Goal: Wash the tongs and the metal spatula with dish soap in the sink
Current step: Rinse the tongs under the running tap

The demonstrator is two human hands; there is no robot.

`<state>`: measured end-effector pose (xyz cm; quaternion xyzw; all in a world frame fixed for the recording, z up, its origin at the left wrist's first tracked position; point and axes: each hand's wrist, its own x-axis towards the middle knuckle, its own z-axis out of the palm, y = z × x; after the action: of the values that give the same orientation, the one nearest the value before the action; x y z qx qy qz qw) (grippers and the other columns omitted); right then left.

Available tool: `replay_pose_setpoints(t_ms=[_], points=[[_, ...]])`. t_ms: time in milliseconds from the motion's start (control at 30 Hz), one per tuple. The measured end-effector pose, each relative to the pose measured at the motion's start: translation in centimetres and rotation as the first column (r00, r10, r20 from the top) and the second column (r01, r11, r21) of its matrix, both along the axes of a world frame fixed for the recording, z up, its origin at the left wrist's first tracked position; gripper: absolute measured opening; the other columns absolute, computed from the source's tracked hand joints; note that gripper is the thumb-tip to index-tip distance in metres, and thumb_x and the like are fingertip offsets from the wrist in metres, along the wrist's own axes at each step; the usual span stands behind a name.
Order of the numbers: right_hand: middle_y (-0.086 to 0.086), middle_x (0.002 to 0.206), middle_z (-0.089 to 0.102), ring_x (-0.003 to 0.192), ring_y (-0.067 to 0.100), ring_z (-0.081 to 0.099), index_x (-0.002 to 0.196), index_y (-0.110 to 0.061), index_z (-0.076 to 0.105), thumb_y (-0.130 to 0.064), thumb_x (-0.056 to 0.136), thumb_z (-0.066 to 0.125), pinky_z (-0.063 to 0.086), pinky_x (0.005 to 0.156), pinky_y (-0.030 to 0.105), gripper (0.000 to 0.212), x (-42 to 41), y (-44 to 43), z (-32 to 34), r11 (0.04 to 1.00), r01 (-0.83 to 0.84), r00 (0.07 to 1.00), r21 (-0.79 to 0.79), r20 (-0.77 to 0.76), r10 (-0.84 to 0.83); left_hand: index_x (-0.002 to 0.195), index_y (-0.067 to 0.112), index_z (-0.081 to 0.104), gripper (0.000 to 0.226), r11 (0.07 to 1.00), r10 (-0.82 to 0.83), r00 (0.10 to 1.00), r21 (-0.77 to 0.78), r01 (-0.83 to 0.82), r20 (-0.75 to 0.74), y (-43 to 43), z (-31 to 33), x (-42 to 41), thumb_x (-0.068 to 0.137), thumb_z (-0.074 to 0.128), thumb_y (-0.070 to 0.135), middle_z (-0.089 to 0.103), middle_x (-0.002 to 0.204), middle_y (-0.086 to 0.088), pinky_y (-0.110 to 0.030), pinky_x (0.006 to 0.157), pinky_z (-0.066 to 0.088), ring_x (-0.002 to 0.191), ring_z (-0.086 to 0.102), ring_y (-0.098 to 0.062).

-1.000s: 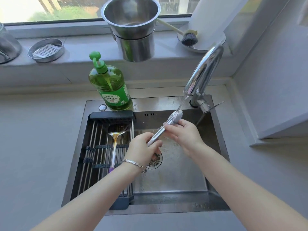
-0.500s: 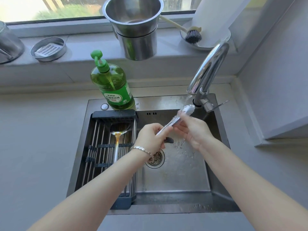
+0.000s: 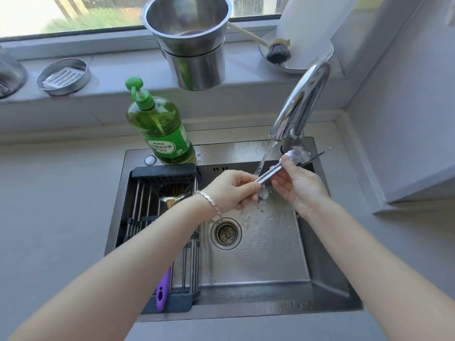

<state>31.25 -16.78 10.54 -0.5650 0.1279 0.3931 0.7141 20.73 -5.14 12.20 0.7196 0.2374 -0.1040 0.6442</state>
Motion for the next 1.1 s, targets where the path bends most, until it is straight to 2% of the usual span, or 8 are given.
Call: replay_pose_setpoints(t_ms=[100, 233, 300, 400, 600, 767, 900, 1100], points=[[-0.001, 0.059, 0.070, 0.055, 0.009, 0.067, 0.077, -0.010, 0.062, -0.019, 0.087, 0.062, 0.054, 0.052, 0.017, 0.013, -1.5, 1.0, -0.3, 0.996, -0.083, 0.997, 0.032, 0.000, 0.083, 0.063, 0.018, 0.065, 0.035, 0.923, 0.160, 0.987, 0.353, -0.153, 0.010, 0.4, -0.5, -1.1, 0.092, 0.052, 0.032, 0.046, 0.044, 0.006, -0.017, 0.043, 0.032, 0.035, 0.034, -0.003], [0.001, 0.062, 0.071, 0.056, 0.010, 0.068, 0.079, -0.007, 0.063, -0.012, 0.085, 0.064, 0.056, 0.055, 0.018, 0.007, -3.1, 2.4, -0.3, 0.975, -0.217, 0.975, 0.048, 0.047, 0.215, 0.063, 0.021, 0.065, 0.033, 0.870, 0.374, 0.926, 0.329, -0.367, 0.044, 0.9, -1.5, -3.8, 0.090, 0.054, 0.035, 0.058, 0.052, 0.006, -0.017, 0.048, 0.042, 0.046, 0.049, -0.002], [0.001, 0.064, 0.071, 0.057, 0.011, 0.068, 0.079, -0.008, 0.063, -0.012, 0.085, 0.064, 0.057, 0.059, 0.021, 0.008, -3.4, 2.9, -0.3, 0.969, -0.246, 0.967, 0.025, 0.079, 0.243, 0.088, 0.021, 0.066, 0.011, 0.845, 0.481, 0.874, 0.231, -0.482, 0.063, 0.7, -1.8, -4.7, 0.090, 0.056, 0.027, 0.066, 0.087, 0.000, -0.021, 0.057, 0.054, 0.070, 0.058, -0.004], [0.003, 0.071, 0.069, 0.065, 0.014, 0.067, 0.076, -0.011, 0.061, -0.019, 0.088, 0.062, 0.058, 0.062, 0.023, 0.015, -3.5, 3.0, -0.5, 0.962, -0.273, 0.952, -0.023, 0.141, 0.273, 0.128, 0.001, 0.048, 0.044, 0.772, 0.617, 0.761, -0.037, -0.635, -0.200, 0.9, -3.1, -5.6, 0.088, 0.060, 0.016, 0.055, 0.126, -0.017, -0.027, 0.071, 0.056, 0.067, 0.062, -0.005], [0.006, 0.081, 0.067, 0.074, 0.017, 0.066, 0.088, -0.011, 0.057, -0.015, 0.091, 0.056, 0.057, 0.071, 0.027, 0.005, -3.3, 1.1, -0.7, 0.943, -0.333, 0.930, -0.005, 0.164, 0.329, 0.100, -0.006, 0.060, 0.017, 0.442, 0.348, 0.754, -0.612, -0.656, -0.557, 0.4, -2.7, -7.0, 0.087, 0.057, 0.005, 0.066, 0.090, -0.020, -0.025, 0.059, 0.059, 0.061, 0.070, -0.019], [0.008, 0.087, 0.067, 0.080, 0.019, 0.067, 0.096, -0.011, 0.055, -0.005, 0.089, 0.058, 0.055, 0.081, 0.032, 0.010, -2.4, -0.2, -0.9, 0.930, -0.367, 0.924, -0.026, 0.111, 0.367, 0.109, 0.008, 0.057, 0.032, 0.560, 0.488, 0.774, -0.535, -0.632, -0.404, 0.0, -3.2, -7.7, 0.079, 0.064, -0.002, 0.067, 0.099, -0.013, -0.029, 0.063, 0.061, 0.076, 0.069, -0.019], [0.010, 0.087, 0.064, 0.079, 0.023, 0.066, 0.104, -0.011, 0.049, 0.005, 0.087, 0.056, 0.055, 0.079, 0.033, 0.024, -2.4, 0.4, -1.1, 0.940, -0.337, 0.942, 0.054, 0.019, 0.336, 0.092, 0.013, 0.059, 0.028, 0.796, 0.583, 0.802, -0.108, -0.596, -0.127, -0.2, -2.5, -8.0, 0.074, 0.071, -0.004, 0.068, 0.098, -0.008, -0.017, 0.060, 0.057, 0.078, 0.067, -0.011], [0.016, 0.095, 0.063, 0.086, 0.024, 0.065, 0.103, -0.003, 0.050, 0.010, 0.093, 0.039, 0.056, 0.078, 0.032, 0.020, -3.1, 1.9, -0.8, 0.935, -0.349, 0.936, 0.063, 0.079, 0.344, 0.090, 0.005, 0.053, 0.023, 0.832, 0.534, 0.839, 0.115, -0.544, 0.107, -0.6, -2.0, -8.5, 0.076, 0.068, -0.006, 0.071, 0.080, 0.004, -0.010, 0.060, 0.053, 0.063, 0.067, 0.004]])
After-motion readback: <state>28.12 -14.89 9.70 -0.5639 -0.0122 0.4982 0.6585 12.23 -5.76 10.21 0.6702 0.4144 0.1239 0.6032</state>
